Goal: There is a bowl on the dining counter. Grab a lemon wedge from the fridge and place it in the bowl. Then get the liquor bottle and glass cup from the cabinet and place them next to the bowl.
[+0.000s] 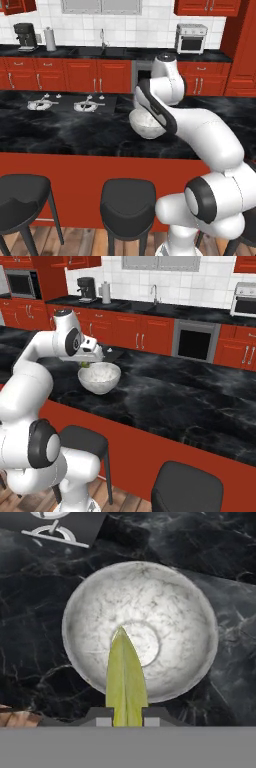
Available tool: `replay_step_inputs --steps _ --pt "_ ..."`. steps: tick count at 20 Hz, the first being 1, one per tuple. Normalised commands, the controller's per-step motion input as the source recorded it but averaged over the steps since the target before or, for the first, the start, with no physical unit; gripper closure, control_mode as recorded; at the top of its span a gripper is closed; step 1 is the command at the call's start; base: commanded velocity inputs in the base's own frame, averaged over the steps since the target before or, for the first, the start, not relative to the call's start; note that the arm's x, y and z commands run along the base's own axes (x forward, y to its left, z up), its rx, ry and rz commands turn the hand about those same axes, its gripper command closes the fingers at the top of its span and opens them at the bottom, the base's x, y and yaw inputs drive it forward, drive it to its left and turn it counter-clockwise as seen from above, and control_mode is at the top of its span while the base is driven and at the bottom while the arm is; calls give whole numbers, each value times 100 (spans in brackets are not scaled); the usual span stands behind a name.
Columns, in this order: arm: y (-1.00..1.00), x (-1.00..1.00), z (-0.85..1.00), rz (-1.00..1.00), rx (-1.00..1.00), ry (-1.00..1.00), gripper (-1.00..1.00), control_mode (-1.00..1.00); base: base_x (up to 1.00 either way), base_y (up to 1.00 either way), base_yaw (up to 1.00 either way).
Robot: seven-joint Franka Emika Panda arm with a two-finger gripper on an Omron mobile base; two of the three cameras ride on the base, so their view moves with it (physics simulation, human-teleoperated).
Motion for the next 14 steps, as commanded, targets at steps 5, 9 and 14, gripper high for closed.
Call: replay_step_inputs --steps 5,9,14 --pt "-12 15 -29 -3 0 1 100 -100 0 0 0" --pt "-1 27 -21 -2 0 4 100 -100 0 0 0" --pt "0 34 -18 -1 0 4 100 -100 0 0 0"
